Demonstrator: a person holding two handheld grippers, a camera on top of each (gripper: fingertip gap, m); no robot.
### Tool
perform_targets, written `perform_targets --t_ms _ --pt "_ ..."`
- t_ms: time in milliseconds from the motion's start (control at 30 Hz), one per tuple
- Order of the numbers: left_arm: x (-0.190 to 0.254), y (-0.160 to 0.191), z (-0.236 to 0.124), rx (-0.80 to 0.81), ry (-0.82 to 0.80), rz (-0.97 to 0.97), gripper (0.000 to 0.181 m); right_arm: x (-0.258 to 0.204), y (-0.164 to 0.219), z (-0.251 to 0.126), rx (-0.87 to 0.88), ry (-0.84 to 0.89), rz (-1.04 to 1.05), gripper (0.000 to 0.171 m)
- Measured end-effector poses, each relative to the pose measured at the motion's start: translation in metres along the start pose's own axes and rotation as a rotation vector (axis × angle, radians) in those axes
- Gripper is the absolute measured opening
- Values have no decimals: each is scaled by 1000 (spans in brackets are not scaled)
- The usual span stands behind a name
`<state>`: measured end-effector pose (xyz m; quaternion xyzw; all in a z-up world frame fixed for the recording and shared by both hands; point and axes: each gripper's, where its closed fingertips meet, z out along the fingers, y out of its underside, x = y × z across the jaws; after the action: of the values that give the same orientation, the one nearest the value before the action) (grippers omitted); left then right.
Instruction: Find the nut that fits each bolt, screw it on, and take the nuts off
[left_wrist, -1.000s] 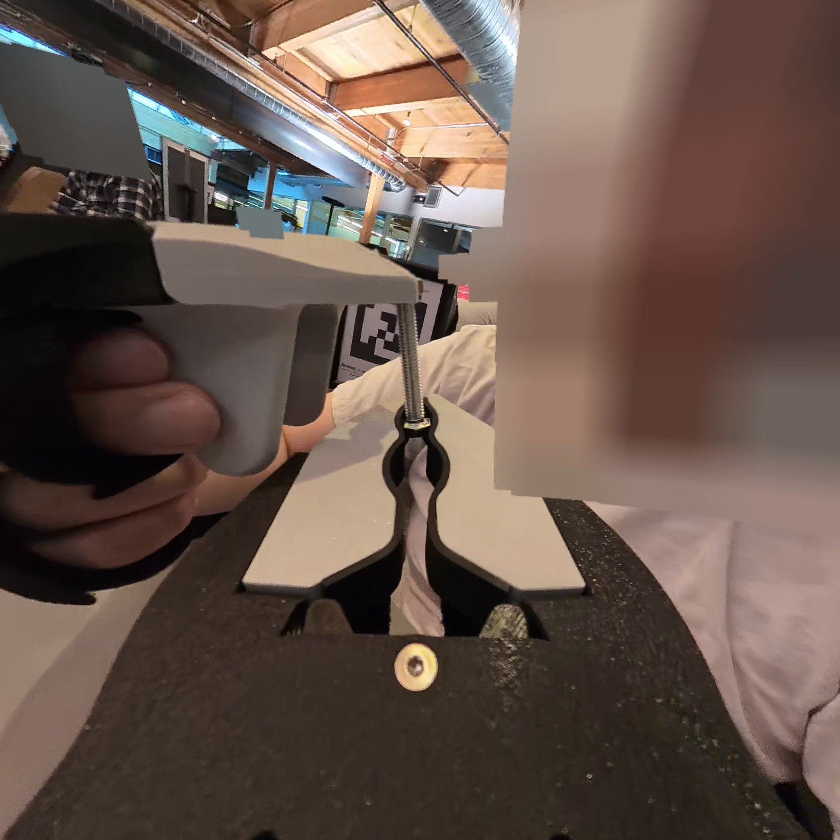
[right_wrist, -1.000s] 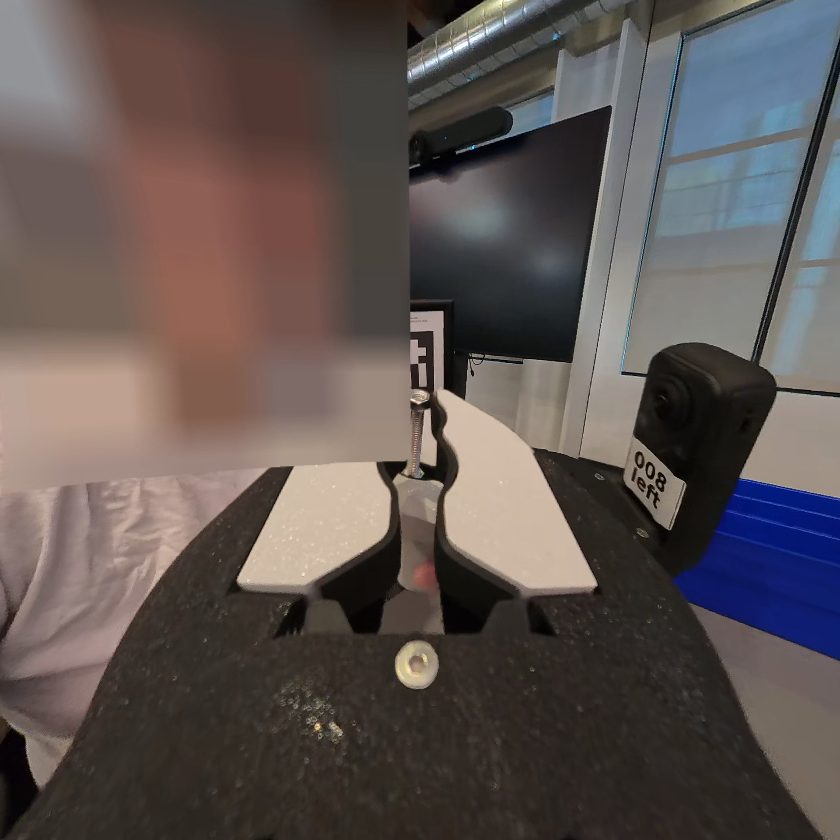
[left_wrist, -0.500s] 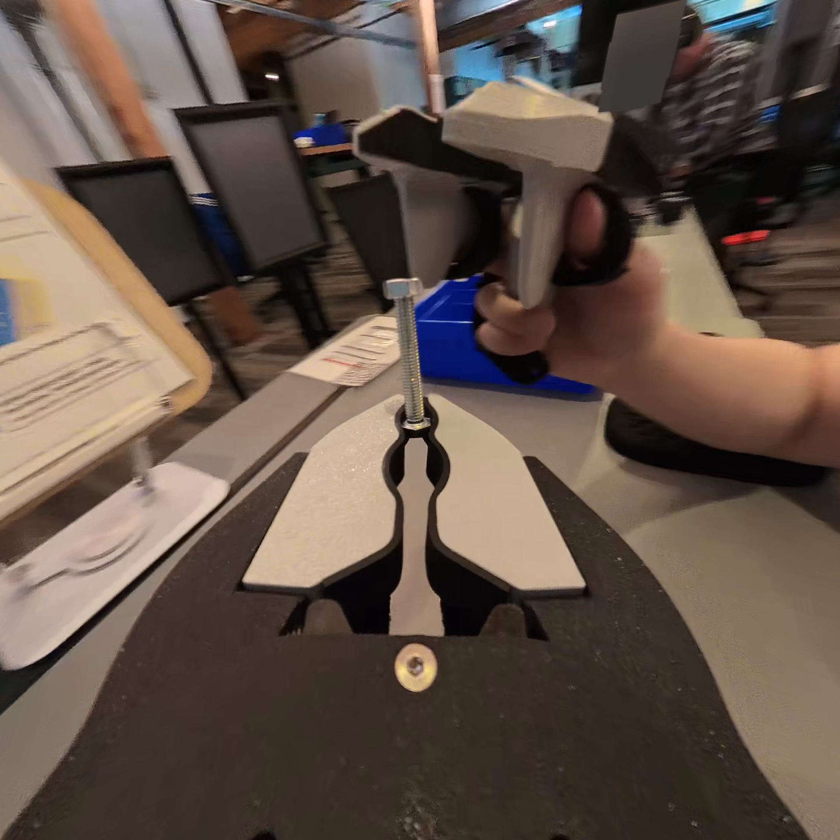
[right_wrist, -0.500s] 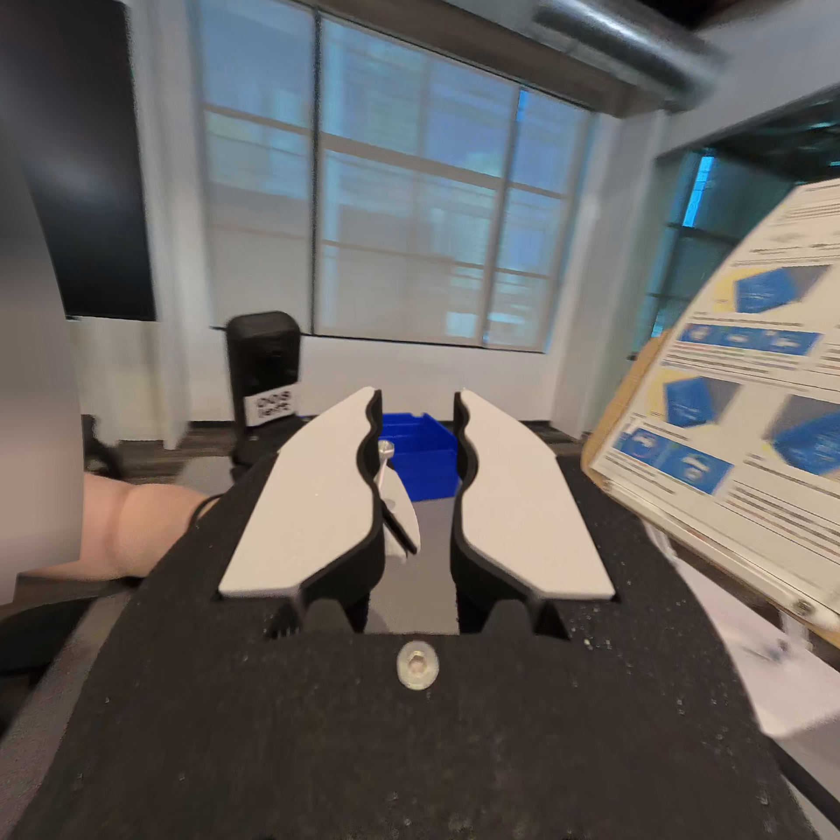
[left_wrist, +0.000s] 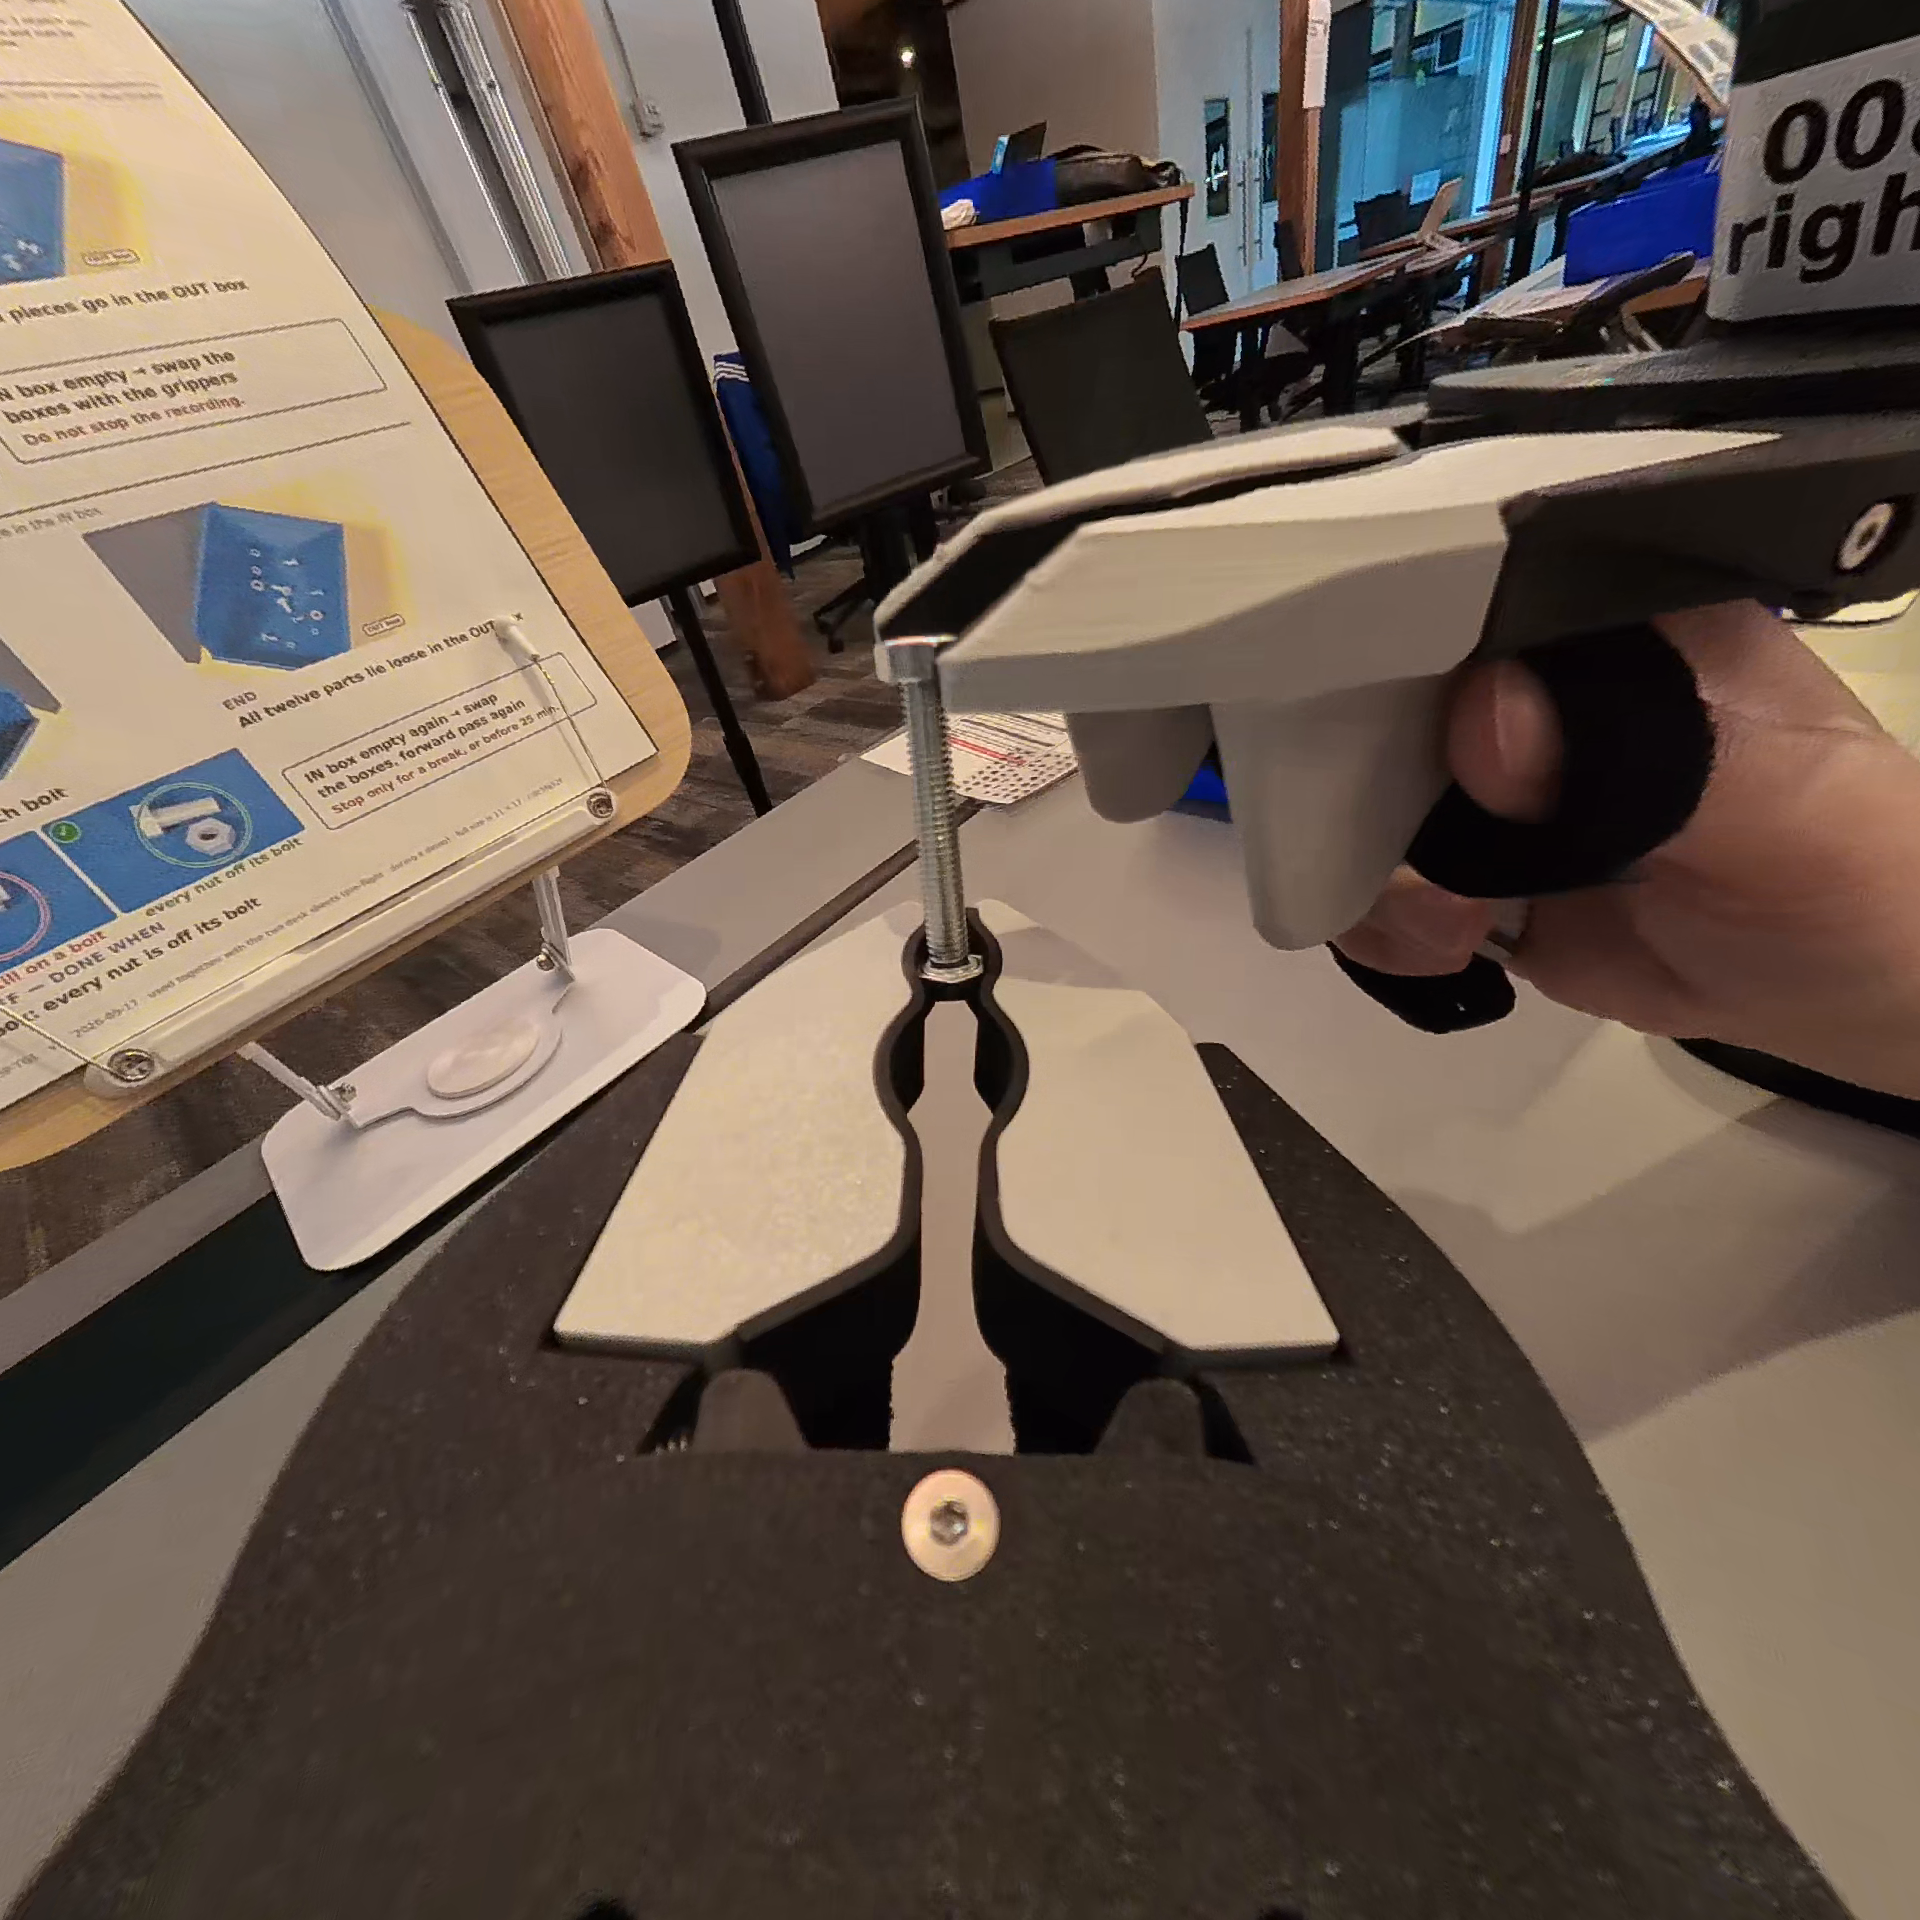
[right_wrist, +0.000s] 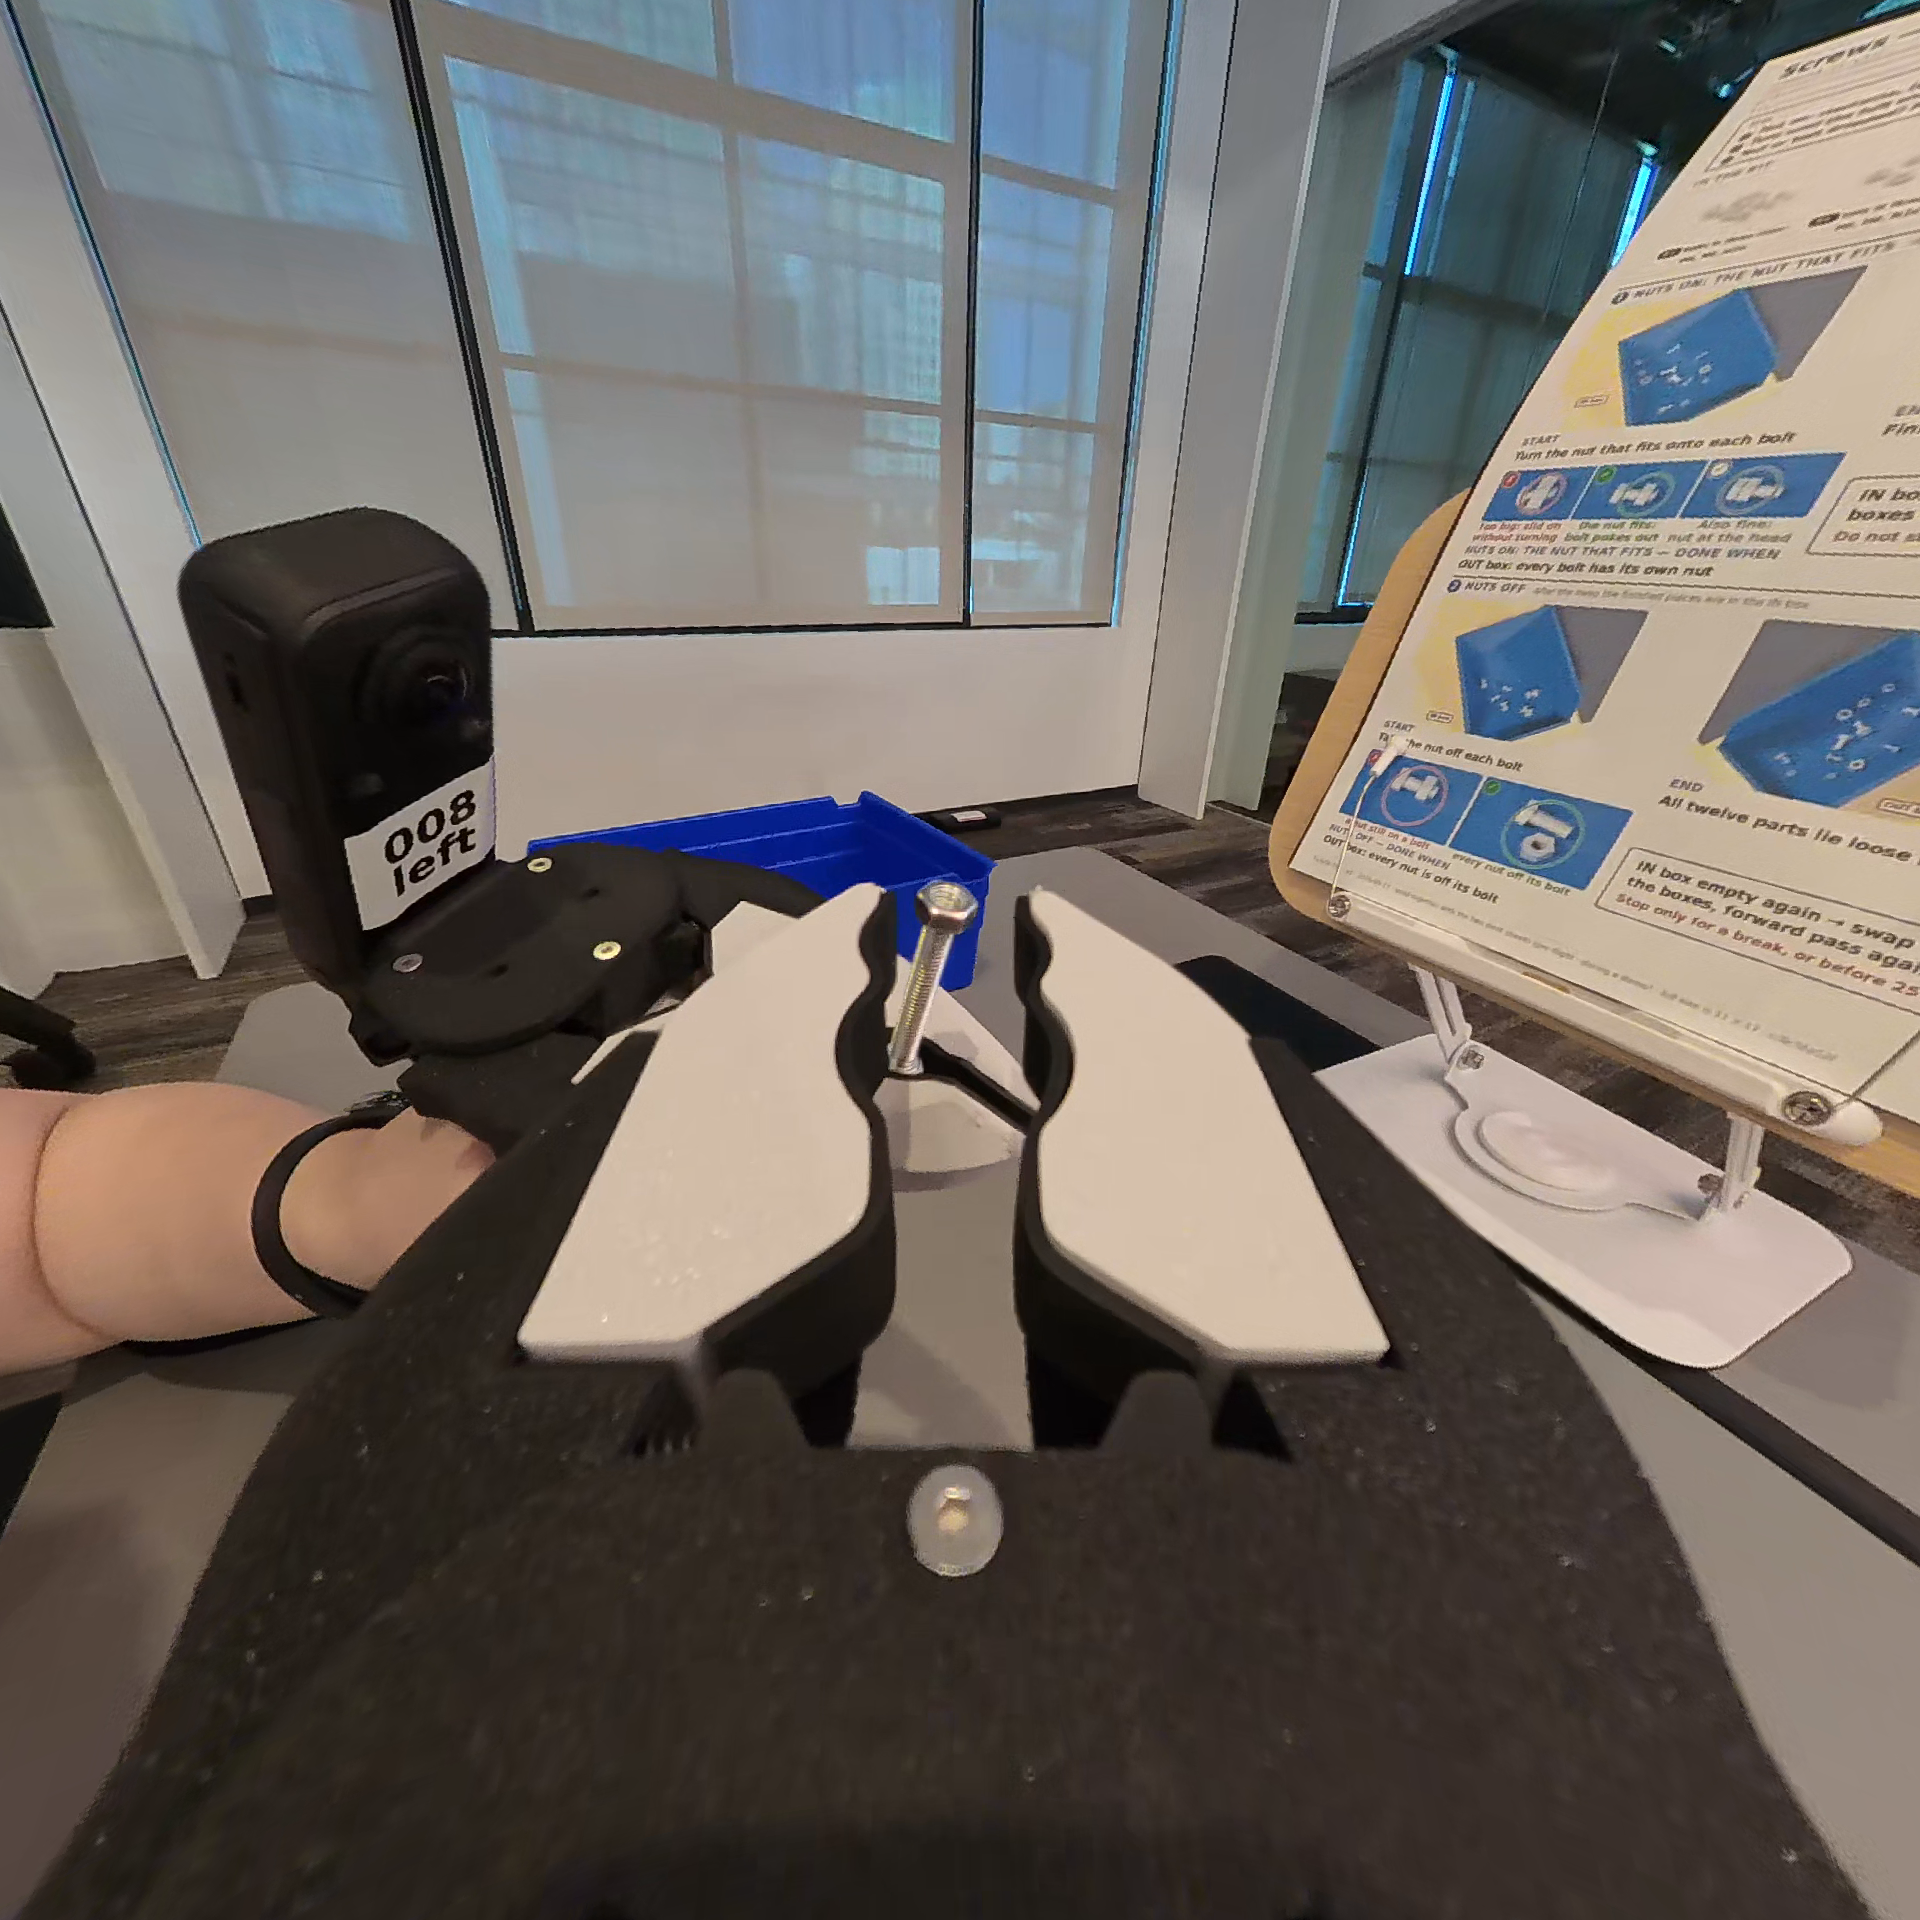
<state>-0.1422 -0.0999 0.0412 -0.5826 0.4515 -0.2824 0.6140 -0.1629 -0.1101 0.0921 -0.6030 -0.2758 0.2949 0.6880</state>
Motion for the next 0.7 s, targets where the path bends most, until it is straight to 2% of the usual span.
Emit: perform_targets --t_ms 133,500,600,700 --pt "2 2 1 -6 9 1 3 -2 0 0 -1 -19 3 11" --pt "5 2 2 -16 40 -3 3 -1 0 0 -15 -86 7 11" --pt "15 -3 1 4 131 -33 3 -7 -3 -2 -6 -180 -21 11" --pt "34 -15 -5 59 315 -99 3 -15 -11 -11 19 -342 -12 11"
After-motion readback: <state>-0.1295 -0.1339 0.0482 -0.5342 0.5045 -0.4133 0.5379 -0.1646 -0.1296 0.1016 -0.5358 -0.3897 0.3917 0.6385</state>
